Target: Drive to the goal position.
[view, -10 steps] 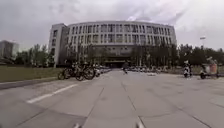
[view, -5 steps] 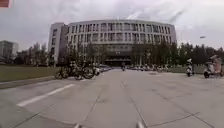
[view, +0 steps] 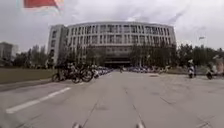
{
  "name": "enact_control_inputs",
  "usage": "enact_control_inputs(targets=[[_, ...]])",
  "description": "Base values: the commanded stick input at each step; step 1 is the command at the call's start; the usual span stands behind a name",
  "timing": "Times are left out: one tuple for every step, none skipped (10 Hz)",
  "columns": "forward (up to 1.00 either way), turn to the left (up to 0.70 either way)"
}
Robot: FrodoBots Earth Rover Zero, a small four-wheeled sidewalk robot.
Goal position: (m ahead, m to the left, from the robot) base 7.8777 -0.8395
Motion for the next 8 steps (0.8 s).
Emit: enact_control_inputs(targets=[[0.45, 0.00], [0.45, 0.11], [0.45, 0.27], [0.45, 0.25], [0.45, 0.04], [0.45, 0.00], [0.45, 0.00], [0.45, 0.00]])
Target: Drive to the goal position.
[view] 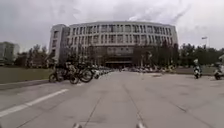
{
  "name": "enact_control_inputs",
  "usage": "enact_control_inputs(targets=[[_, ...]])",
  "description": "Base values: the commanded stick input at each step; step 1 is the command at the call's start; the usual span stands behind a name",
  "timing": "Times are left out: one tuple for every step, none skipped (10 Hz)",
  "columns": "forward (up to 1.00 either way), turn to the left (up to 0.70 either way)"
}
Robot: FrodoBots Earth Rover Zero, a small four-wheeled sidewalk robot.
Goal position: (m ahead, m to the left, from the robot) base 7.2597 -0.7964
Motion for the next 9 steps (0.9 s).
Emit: enact_control_inputs(targets=[[0.45, 0.00], [0.45, 0.00], [0.45, 0.00], [0.45, 0.00], [0.45, 0.00], [0.45, 0.00], [0.45, 0.00], [0.45, 0.00], [0.45, 0.00]])
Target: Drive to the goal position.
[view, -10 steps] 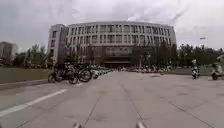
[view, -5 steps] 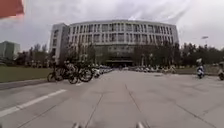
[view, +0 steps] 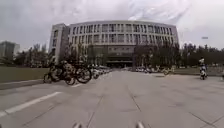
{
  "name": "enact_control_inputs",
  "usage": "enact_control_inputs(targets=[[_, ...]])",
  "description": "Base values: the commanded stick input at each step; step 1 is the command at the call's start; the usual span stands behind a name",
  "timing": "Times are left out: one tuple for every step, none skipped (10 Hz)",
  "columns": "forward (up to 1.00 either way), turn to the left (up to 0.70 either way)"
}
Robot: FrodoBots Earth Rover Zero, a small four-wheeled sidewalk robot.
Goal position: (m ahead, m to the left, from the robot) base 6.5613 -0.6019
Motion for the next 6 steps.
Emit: enact_control_inputs(targets=[[0.45, 0.00], [0.45, 0.00], [0.45, 0.00], [0.45, 0.00], [0.45, 0.00], [0.45, 0.00]])
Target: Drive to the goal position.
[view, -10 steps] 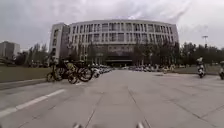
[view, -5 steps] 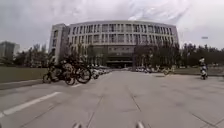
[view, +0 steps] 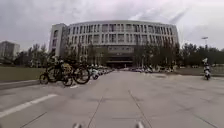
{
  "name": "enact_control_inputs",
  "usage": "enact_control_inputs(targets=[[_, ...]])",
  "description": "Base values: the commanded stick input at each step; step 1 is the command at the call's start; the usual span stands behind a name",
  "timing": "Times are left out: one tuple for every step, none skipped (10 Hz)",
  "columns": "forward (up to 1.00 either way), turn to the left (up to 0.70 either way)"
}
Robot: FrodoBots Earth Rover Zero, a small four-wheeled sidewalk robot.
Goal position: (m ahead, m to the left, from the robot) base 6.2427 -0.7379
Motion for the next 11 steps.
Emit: enact_control_inputs(targets=[[0.45, 0.00], [0.45, 0.00], [0.45, 0.00], [0.45, 0.00], [0.45, 0.00], [0.45, 0.00], [0.45, 0.00], [0.45, 0.00], [0.45, 0.00], [0.45, 0.00], [0.45, 0.00]])
